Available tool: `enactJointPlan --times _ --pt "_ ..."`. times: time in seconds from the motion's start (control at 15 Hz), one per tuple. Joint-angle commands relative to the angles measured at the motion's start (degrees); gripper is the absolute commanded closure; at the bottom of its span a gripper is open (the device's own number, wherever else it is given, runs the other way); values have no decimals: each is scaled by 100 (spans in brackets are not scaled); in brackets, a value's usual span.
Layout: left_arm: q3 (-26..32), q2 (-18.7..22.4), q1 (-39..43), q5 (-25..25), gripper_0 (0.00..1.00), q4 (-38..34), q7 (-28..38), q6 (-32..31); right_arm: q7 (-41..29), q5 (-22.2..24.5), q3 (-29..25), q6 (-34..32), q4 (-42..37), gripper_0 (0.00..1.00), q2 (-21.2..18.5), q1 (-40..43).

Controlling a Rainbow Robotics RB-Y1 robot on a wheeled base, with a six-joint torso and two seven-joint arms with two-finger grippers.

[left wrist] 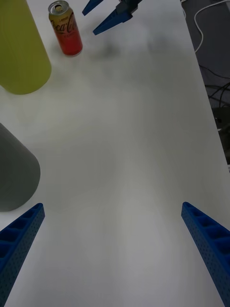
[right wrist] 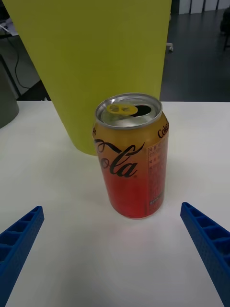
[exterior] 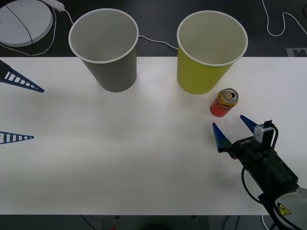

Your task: Put the can into the green bin and the plastic bottle into the gray bin

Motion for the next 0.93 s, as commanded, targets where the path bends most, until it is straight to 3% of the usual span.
enactJointPlan --times 0.07,0.93 --pt "0 0 0 0 0 0 0 0 -5 -7 -1 -2 336 0 227 -155" --pt "0 0 0 0 0 0 0 0 -14 -235 -1 -2 1469 0 1053 -770"
